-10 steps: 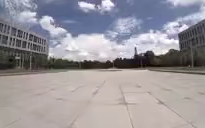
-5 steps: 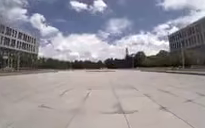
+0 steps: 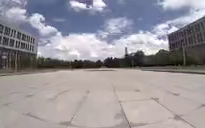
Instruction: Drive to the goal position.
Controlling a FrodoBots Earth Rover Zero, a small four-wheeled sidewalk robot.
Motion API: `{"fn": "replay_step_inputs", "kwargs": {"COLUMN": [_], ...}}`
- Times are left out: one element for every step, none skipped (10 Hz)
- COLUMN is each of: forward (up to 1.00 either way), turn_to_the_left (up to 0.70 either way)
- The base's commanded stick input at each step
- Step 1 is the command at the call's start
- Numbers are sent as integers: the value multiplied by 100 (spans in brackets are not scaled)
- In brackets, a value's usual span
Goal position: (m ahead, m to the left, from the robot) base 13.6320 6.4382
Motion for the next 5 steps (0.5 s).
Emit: {"fn": "replay_step_inputs", "kwargs": {"forward": [70,70,70,70,70], "turn_to_the_left": [1,-3,-35,-27,1]}}
